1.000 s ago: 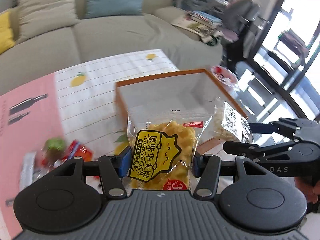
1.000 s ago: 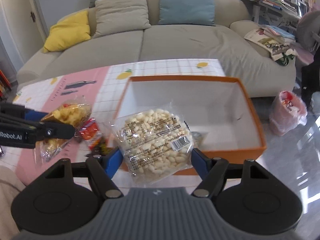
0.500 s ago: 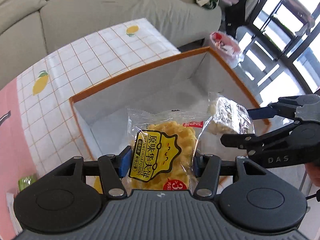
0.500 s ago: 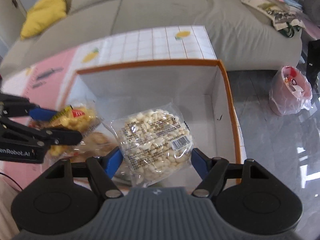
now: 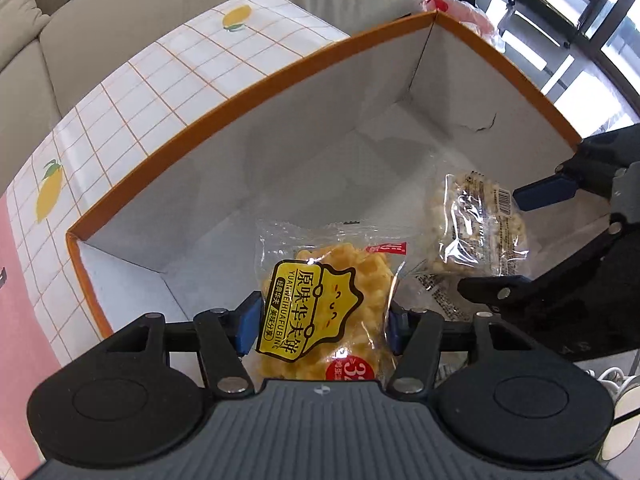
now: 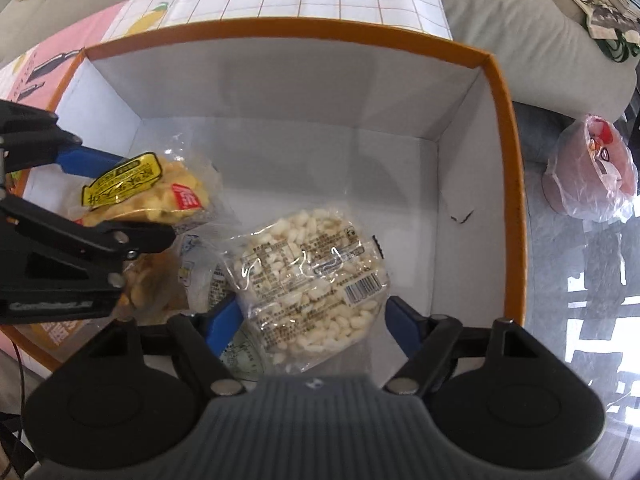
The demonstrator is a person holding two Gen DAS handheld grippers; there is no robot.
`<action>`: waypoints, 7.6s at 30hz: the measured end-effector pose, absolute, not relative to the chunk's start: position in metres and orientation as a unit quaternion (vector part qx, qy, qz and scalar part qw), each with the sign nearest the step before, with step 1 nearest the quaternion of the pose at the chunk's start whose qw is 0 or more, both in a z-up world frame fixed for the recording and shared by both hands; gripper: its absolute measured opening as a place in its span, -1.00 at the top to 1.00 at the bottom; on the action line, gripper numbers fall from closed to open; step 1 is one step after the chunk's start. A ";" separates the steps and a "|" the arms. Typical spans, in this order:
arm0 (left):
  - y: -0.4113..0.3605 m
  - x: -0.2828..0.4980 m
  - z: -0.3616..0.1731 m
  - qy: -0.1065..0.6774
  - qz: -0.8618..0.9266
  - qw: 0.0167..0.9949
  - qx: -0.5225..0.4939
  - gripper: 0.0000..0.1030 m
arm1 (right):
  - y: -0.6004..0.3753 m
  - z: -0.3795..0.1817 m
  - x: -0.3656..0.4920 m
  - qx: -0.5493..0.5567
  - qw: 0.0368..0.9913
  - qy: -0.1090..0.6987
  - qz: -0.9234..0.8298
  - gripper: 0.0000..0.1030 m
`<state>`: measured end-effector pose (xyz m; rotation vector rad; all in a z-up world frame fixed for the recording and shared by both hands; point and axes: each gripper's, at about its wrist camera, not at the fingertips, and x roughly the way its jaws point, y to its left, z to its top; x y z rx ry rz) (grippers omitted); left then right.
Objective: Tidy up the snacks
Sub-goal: 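Carry both packs over the orange box and open both tools to release them, then withdraw both tools from the box toward the remaining snacks, then grasp the white wrapped bar with the left tool while the right tool grasps the dark bag, then lift both packs and carry them over the orange box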
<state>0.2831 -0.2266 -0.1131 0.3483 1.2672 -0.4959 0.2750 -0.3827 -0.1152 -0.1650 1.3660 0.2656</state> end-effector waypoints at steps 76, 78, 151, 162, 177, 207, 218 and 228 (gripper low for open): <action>0.052 0.070 -0.062 0.445 -0.049 0.890 -0.092 -0.54 | -0.145 -0.096 0.074 -0.021 0.900 0.422 0.106 -0.19; 0.057 0.076 -0.068 0.447 -0.035 0.889 -0.092 -0.54 | -0.143 -0.102 0.082 -0.020 0.897 0.429 0.105 -0.19; 0.136 0.147 -0.154 0.530 0.102 0.841 -0.017 -0.19 | -0.112 -0.170 0.133 -0.008 0.865 0.497 0.065 -0.11; 0.133 0.135 -0.142 0.507 0.114 0.852 -0.066 -0.07 | -0.107 -0.167 0.127 -0.032 0.865 0.493 0.089 0.10; 0.082 0.110 -0.075 0.467 0.050 0.880 -0.073 -0.06 | -0.109 -0.128 0.116 -0.009 0.876 0.459 0.148 0.13; -0.086 0.110 0.008 0.439 -0.168 0.882 -0.022 -0.06 | -0.264 -0.011 0.079 0.024 0.884 0.435 0.167 0.13; -0.160 0.159 0.024 0.436 -0.233 0.869 0.015 -0.06 | -0.330 0.016 0.116 -0.009 0.892 0.431 0.132 0.13; -0.210 0.214 0.007 0.452 -0.261 0.852 0.041 -0.06 | -0.369 -0.004 0.181 -0.046 0.879 0.460 0.117 0.12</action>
